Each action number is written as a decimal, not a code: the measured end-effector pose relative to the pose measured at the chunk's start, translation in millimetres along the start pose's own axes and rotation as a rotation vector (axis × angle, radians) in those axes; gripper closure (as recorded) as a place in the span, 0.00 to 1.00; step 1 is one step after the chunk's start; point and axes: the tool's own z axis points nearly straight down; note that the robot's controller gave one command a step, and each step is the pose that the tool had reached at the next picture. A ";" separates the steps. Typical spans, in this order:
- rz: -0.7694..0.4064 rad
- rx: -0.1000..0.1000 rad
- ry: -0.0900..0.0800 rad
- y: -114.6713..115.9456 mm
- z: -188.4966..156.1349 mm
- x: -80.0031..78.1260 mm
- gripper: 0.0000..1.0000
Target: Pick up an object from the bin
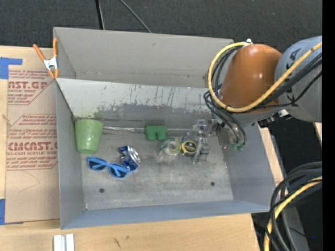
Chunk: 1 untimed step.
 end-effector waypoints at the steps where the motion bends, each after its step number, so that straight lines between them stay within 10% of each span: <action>1: -0.187 0.001 0.003 -3.6 -93.8 32.8 1.00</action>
Offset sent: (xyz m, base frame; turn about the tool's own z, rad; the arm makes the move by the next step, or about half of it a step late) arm -0.0348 -0.0042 0.0906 -0.1866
